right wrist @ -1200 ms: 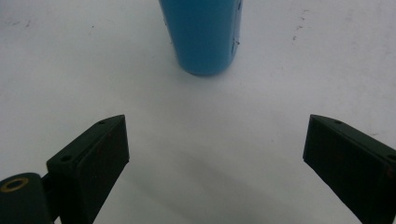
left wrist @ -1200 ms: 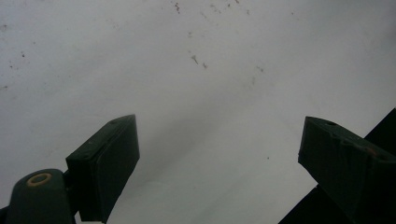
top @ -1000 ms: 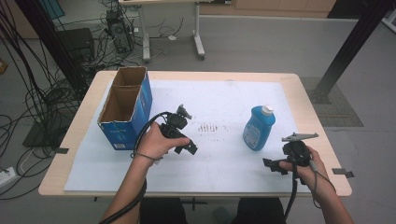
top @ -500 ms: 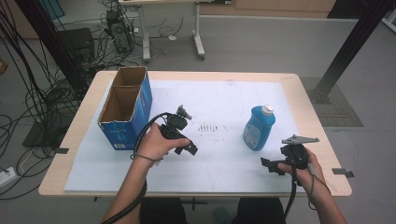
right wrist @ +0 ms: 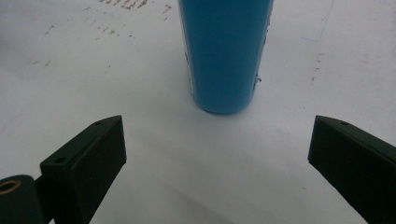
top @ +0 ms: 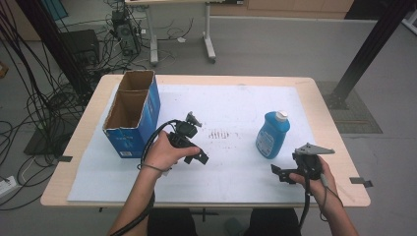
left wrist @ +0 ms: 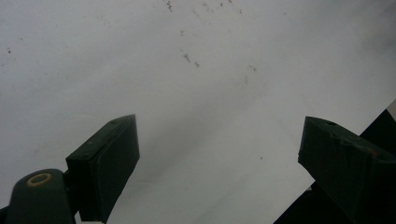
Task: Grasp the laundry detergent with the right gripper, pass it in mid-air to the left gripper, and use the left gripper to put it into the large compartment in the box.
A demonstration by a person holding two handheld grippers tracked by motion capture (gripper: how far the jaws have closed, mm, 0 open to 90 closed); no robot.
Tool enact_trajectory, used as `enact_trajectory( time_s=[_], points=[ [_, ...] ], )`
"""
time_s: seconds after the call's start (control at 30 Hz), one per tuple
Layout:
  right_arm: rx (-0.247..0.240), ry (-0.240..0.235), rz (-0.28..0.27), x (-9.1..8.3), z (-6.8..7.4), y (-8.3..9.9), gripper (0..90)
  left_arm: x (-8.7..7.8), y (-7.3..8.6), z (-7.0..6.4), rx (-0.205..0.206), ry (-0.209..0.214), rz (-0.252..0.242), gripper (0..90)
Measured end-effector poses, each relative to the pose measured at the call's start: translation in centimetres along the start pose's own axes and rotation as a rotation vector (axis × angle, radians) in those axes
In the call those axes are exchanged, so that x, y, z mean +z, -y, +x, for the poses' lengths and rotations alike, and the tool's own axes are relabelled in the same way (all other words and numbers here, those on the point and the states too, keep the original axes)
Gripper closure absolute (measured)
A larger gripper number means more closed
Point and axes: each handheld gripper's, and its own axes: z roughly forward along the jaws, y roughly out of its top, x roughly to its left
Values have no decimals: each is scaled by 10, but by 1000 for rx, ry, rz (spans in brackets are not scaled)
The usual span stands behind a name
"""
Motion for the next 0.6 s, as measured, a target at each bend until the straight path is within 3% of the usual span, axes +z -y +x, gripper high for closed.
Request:
enact_trajectory(
  time_s=[0.6],
  points=[
    [-1,20,-114,12,2,2,35,-2,1,0,-9,2,-9,128]
  ],
)
